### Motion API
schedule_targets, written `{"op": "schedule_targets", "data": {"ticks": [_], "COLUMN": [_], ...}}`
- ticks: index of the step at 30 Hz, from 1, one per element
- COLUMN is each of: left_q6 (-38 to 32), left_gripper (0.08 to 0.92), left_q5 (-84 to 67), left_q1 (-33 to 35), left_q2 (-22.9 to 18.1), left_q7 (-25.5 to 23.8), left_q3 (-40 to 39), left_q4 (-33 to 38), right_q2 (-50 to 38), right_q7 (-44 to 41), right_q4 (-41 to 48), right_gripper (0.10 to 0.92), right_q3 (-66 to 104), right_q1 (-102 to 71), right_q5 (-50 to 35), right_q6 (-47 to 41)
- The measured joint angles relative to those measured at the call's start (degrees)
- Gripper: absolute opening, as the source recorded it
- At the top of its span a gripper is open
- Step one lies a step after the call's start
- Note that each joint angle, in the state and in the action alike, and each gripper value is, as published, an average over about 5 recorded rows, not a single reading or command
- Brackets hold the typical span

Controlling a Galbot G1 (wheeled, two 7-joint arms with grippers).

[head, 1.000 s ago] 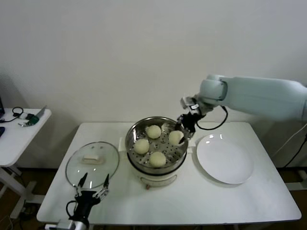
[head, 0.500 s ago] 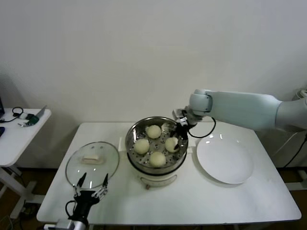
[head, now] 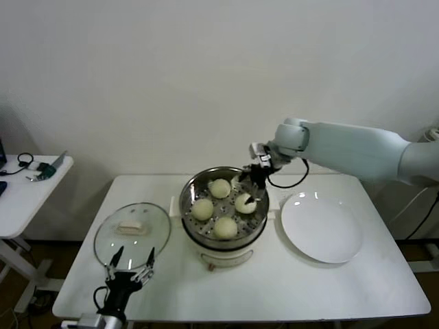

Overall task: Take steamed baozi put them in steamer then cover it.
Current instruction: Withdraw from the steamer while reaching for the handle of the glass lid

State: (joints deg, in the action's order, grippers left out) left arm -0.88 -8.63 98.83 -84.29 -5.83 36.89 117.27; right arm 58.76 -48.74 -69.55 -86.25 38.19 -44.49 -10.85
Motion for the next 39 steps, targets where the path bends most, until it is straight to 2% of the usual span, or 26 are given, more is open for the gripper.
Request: {"op": "schedule_targets", "data": {"ticks": [11, 16, 21, 28, 39], "left_q6": [-0.6, -1.1, -1.6, -2.8, -5.3], "left_gripper": [0.823, 0.823, 0.823, 0.823, 0.823], "left_q5": [1.7, 2.6, 3.6, 4.5, 9.4], "left_q1": [-0.6, -1.4, -2.5, -4.1, -4.6], "left_q2": [0.9, 1.0, 1.5, 2.8, 3.7], "left_q7": [0.1, 0.3, 0.6, 0.7, 1.7], "left_q3": [-0.4, -0.7, -0.8, -0.3, 0.0], "left_q4": [0.6, 0.5, -0.2, -1.3, -3.3], "right_q2": [-13.8, -21.3, -24.8, -21.5, -5.7], "right_q7": [16.0, 26.0, 34.8, 41.2, 42.5], "right_q4": [-8.3, -14.3, -21.4, -30.9, -36.6], "right_gripper": [0.823, 0.823, 0.823, 0.823, 0.823], "right_q3": [14.9, 30.1, 49.1, 75.9, 112.5], "right_q1": [-6.3, -19.1, -37.6, -64.3, -105.7], "right_q5": [-3.7, -1.9, 1.2, 5.6, 10.9], "right_q6": [-1.6, -1.3, 0.0, 3.5, 15.7]}}
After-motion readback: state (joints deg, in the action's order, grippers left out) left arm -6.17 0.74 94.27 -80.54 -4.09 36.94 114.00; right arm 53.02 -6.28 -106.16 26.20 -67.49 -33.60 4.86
